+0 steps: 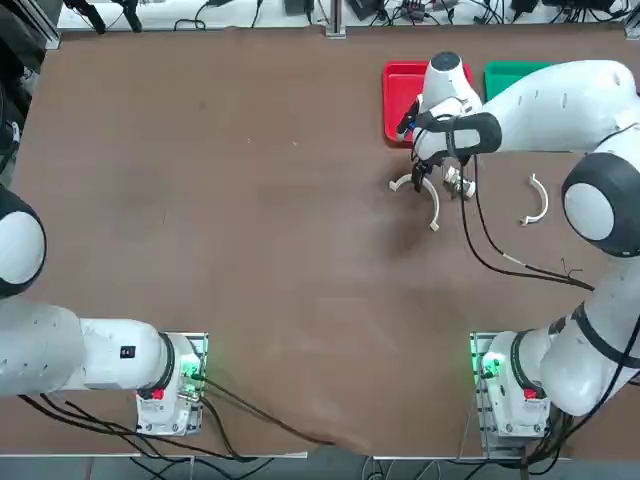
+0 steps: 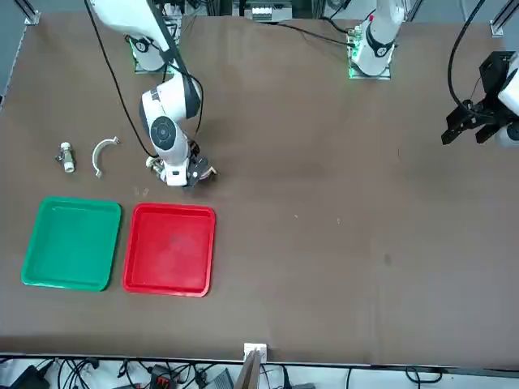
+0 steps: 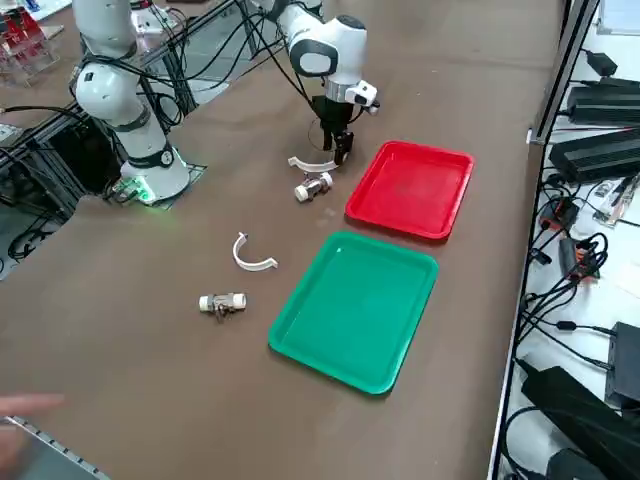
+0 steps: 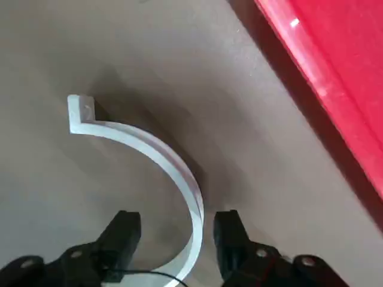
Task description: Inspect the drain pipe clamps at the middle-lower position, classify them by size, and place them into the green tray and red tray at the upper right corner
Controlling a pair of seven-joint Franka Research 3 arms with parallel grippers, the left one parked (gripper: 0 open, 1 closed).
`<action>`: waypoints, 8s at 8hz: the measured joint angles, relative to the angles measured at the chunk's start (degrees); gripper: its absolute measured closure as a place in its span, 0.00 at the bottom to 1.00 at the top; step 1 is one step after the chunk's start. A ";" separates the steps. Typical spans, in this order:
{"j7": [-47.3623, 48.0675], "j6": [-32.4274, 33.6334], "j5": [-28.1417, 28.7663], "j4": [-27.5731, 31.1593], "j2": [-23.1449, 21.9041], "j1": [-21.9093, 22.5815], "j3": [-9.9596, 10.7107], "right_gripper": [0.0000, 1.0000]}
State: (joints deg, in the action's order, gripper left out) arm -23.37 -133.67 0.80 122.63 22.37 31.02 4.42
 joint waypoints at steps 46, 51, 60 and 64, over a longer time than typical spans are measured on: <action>-7.58 0.37 -0.56 6.44 -0.56 -32.30 16.37 0.76; -7.61 12.04 -0.56 -7.73 -1.05 -30.24 15.86 0.95; -7.44 13.61 5.14 -50.94 29.21 -31.70 15.24 0.61; -7.44 22.63 10.30 -56.34 23.09 -30.94 15.31 0.00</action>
State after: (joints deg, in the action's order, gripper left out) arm -30.81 -111.04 11.09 66.29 45.45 0.07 19.74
